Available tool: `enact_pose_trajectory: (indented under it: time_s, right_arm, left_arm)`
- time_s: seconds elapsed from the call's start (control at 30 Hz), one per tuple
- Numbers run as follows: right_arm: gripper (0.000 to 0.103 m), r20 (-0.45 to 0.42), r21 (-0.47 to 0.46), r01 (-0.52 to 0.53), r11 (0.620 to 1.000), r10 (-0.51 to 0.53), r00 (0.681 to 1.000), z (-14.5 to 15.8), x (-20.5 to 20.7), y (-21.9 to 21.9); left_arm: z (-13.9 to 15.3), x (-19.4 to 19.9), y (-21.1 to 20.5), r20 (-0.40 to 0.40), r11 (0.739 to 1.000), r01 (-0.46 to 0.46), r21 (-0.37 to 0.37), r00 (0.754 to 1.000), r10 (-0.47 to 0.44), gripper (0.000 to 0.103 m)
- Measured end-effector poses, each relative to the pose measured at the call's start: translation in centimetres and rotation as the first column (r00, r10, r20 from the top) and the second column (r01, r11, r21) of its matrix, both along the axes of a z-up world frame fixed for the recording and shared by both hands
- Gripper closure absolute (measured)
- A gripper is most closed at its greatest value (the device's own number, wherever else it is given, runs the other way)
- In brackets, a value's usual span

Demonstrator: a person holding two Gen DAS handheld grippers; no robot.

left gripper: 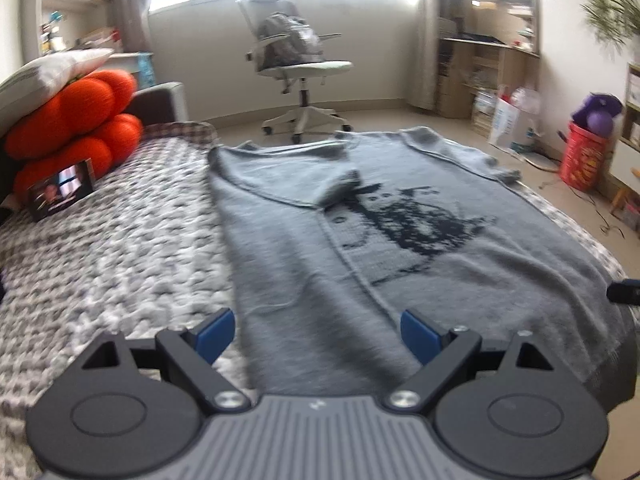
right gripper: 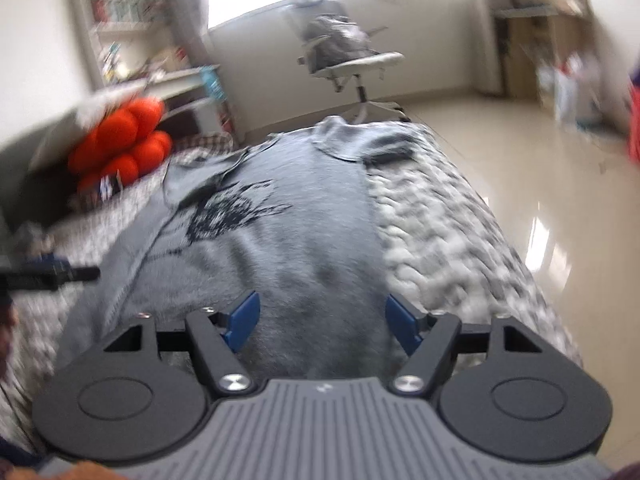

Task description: Fold clothes

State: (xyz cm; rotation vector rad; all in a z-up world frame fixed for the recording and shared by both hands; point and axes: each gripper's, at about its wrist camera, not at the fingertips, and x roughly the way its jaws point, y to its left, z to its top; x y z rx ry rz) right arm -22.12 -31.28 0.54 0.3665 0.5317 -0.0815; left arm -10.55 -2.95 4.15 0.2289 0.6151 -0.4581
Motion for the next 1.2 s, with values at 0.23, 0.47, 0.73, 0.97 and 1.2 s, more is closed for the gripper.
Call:
enact_pose_trajectory:
  time_s: [0.23,0.47,0.73,0.97,1.2]
  right_arm:
    - [0.072,-0.028,0.066,0.010,0.998,-0.008,1.000,-0.4,-0.8,-0.6]
    - [0.088,-0.025,0.024,-0.014,1.000,0.015,1.000,0.0,-0.8,-0.1]
    - [0.059,0.013,0.077,0.055,0.995,-0.057,0.998,1.3,4.2,-3.2]
    - [0.059,0.008,0.124,0.076,0.989,-0.078,0.997,2.5,12.6,-6.6]
    - [0.054,-0.029,0.157,0.083,0.984,-0.080,0.996,3.6,20.3,-10.9]
  left_arm:
    - [-1.1,1.0,-2.2,-0.057,0.999,0.032,-0.013,0.998,-0.033,0.012]
    - [-2.5,1.6,-3.2,-0.071,0.999,0.036,0.017,0.997,-0.035,0.012]
    - [-0.2,4.3,-1.0,-0.088,0.998,-0.007,-0.060,0.996,0.002,0.011]
    - [1.1,8.1,1.7,-0.075,0.986,-0.130,-0.101,0.990,0.122,0.009]
    - [0.9,9.6,2.6,-0.095,0.979,-0.175,-0.107,0.982,0.165,0.009]
